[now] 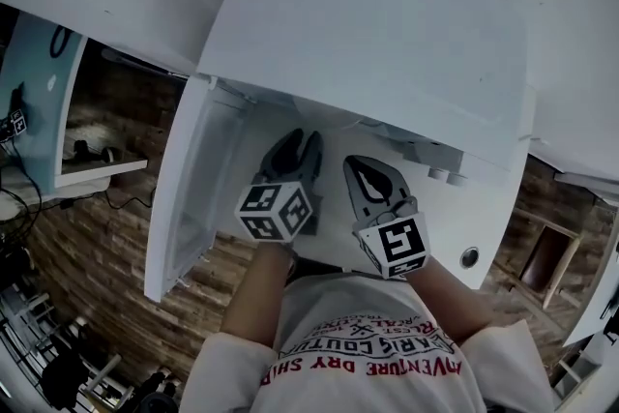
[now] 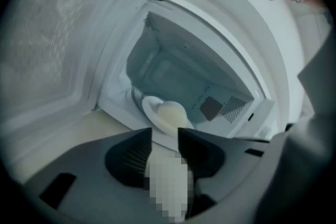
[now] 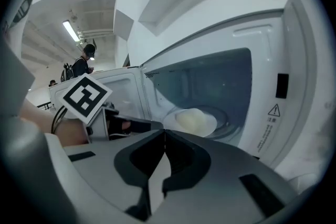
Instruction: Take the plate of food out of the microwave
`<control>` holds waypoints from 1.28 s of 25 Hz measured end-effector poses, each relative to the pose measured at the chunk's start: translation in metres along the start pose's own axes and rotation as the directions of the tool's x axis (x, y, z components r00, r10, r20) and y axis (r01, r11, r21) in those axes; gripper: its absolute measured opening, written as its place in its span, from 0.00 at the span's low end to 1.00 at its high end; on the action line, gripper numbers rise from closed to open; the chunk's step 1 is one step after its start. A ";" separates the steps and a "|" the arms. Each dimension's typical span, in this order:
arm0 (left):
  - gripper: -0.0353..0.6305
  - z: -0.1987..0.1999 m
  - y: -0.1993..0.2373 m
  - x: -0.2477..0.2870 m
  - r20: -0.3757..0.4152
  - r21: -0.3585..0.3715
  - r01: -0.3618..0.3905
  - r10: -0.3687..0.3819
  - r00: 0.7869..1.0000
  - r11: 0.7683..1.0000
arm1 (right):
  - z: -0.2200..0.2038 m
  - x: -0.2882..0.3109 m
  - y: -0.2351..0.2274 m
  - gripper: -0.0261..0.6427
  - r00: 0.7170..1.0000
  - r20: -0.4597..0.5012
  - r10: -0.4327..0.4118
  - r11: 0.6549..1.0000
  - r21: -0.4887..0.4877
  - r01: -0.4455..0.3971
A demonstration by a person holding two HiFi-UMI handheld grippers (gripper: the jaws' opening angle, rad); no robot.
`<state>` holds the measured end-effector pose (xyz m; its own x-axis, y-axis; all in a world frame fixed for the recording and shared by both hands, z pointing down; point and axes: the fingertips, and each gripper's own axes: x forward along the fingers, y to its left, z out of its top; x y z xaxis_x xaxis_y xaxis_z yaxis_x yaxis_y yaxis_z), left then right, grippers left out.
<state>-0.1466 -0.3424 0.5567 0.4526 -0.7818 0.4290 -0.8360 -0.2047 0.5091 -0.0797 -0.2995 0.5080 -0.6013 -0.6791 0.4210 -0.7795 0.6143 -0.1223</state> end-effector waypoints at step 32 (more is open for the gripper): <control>0.08 0.001 0.004 0.028 0.114 -0.765 0.192 -0.164 0.980 0.615 | -0.015 -0.002 -0.024 0.06 0.996 -0.049 -0.081 0.996 0.043 0.083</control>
<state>-0.1375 -0.3656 0.5699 0.5456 -0.7994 0.2517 -0.1898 0.1746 0.9662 -0.0570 -0.3064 0.5238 -0.5270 -0.7063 0.4727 -0.8336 0.5380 -0.1255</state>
